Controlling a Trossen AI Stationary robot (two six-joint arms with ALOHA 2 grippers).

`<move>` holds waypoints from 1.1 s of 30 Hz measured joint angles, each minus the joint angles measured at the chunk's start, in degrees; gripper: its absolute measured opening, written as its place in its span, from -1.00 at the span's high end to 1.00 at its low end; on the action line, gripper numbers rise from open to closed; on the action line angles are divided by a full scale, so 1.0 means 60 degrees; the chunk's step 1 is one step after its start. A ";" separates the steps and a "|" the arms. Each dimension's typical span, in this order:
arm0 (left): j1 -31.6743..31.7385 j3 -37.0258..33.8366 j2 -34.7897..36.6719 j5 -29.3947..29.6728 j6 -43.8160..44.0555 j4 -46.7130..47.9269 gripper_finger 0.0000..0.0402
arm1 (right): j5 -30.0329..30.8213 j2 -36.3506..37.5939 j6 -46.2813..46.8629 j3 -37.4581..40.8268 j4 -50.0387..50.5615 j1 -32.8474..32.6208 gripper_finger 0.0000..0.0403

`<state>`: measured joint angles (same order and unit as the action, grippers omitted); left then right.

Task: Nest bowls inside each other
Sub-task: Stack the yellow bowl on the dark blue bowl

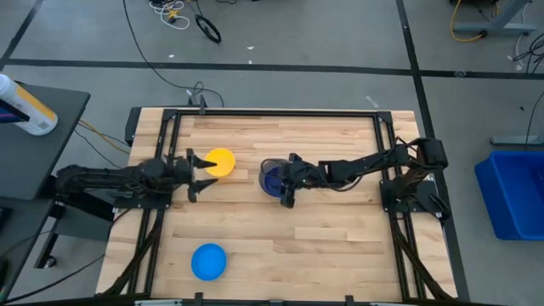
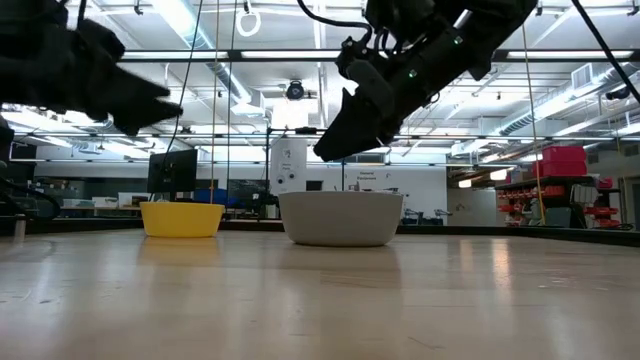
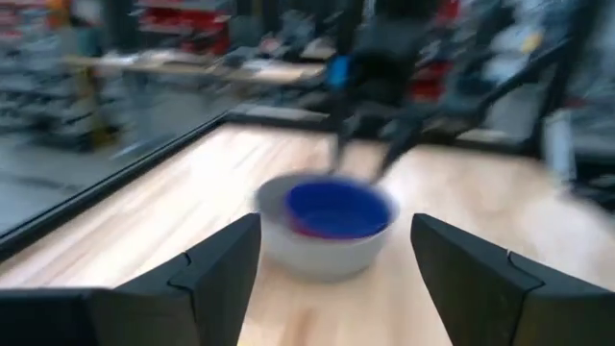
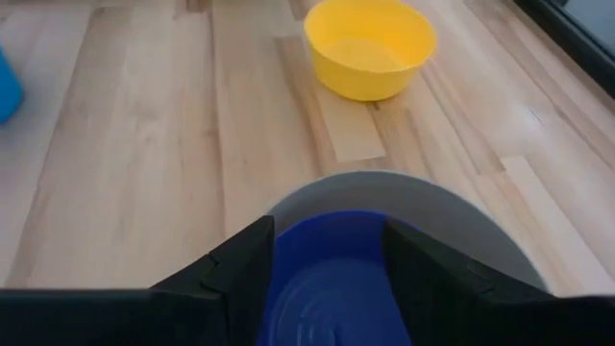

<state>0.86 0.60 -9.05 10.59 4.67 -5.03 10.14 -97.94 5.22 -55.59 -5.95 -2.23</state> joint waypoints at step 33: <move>0.1278 0.1466 -0.6689 -0.0351 0.0661 0.0257 -0.28 | 0.6193 0.4887 0.2215 0.0095 0.6104 -0.3989 -0.11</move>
<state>8.53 9.40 -49.18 8.48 8.63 -3.49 47.30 -68.62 18.51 -55.03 30.68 -26.16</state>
